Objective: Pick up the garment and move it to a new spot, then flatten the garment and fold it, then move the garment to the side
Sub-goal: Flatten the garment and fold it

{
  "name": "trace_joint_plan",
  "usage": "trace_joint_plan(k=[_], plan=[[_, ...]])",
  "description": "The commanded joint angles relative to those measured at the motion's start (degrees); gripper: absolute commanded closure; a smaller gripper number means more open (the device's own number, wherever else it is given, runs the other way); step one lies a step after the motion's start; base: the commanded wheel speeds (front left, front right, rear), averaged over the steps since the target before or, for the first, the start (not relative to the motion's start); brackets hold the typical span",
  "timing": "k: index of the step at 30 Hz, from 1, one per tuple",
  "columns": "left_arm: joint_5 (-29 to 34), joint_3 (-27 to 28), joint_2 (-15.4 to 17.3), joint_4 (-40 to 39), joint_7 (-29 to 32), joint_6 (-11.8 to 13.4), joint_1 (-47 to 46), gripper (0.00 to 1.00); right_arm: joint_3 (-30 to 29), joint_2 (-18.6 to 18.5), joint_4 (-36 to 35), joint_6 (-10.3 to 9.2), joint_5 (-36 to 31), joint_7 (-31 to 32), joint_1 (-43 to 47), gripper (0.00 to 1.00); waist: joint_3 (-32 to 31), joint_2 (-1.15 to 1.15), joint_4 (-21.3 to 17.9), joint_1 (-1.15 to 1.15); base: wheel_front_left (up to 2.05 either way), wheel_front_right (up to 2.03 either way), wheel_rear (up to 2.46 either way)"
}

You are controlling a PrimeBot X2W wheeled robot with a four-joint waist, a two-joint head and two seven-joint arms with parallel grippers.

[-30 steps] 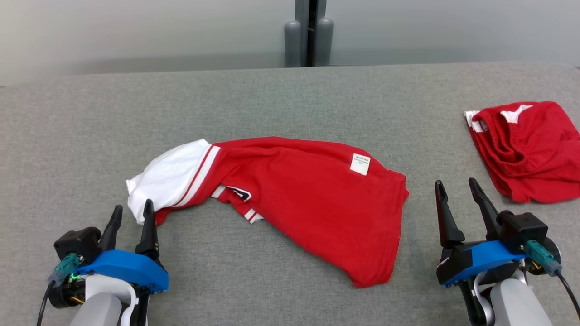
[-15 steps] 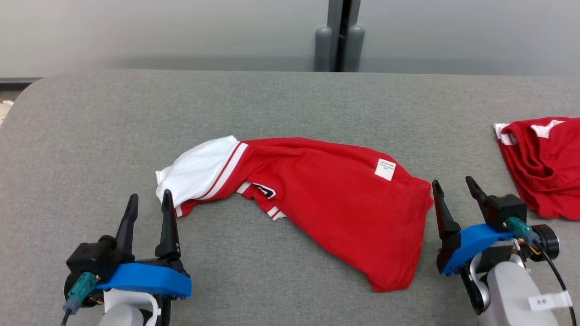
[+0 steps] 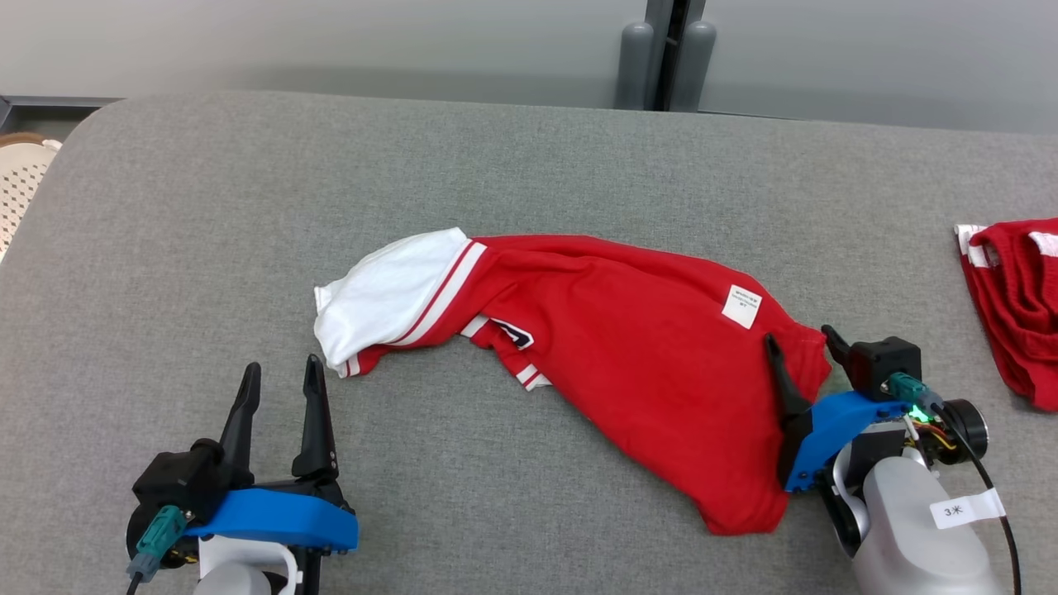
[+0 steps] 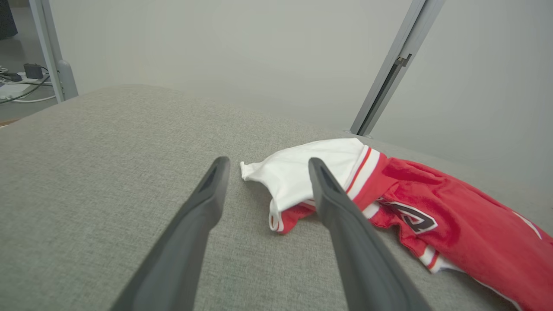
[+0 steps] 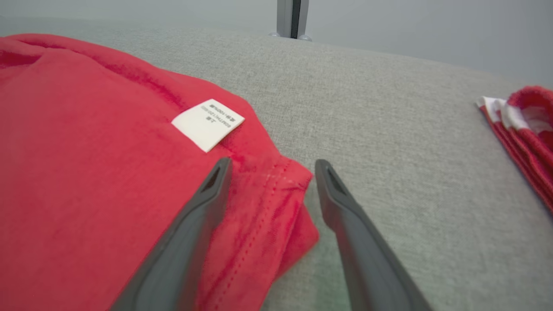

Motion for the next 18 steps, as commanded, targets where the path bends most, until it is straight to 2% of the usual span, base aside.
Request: trace_joint_plan(k=[1, 4, 5, 8, 11, 13, 18], plan=[[0.6, 0.5, 0.0, 0.1, -0.2, -0.2, -0.5, 0.00, 0.6, -0.1, 1.0, -0.01, 0.5, -0.7, -1.1, 0.05, 0.0, 0.00, -0.1, 0.00, 0.00, 0.00, 0.00], [1.0, 1.0, -0.2, 0.1, -0.2, -0.4, -0.7, 0.00, 1.7, -0.1, 1.9, -0.01, 1.3, -1.7, -2.1, 0.45, 0.1, 0.00, -0.4, 0.00, 0.00, 0.00, 0.00], [1.2, 1.1, -0.3, 0.2, -0.2, -0.5, -0.7, 0.00, 2.2, -0.1, 2.1, -0.01, 1.5, -2.0, -2.3, 0.52, 0.1, 0.00, -0.5, 0.00, 0.00, 0.00, 0.00], [1.6, 1.2, -0.5, 0.3, -0.2, -0.8, -0.7, 0.00, 3.6, -0.2, 2.5, -0.01, 2.3, -2.6, -2.6, 0.63, 0.1, 0.00, -0.9, 0.00, 0.00, 0.00, 0.00], [2.0, 1.4, -0.7, 0.4, -0.2, -1.0, -0.8, 0.00, 5.3, -0.1, 1.9, -0.01, 3.2, -3.1, -2.7, 0.82, 0.0, 0.00, -1.3, 0.00, 0.00, 0.00, 0.00], [2.1, 1.6, -0.8, 0.5, -0.2, -1.0, -0.8, 0.00, 6.4, -0.1, 1.0, -0.01, 4.1, -3.1, -2.2, 1.00, -0.2, 0.00, -1.6, 0.00, 0.00, 0.00, 0.00], [2.5, 2.2, -1.1, 0.6, -0.2, -1.3, -0.2, 0.00, 10.3, -0.1, -5.3, 0.00, 6.2, -3.4, 0.8, 1.00, -0.8, 0.00, -2.5, 0.00, 0.00, 0.00, 0.00]])
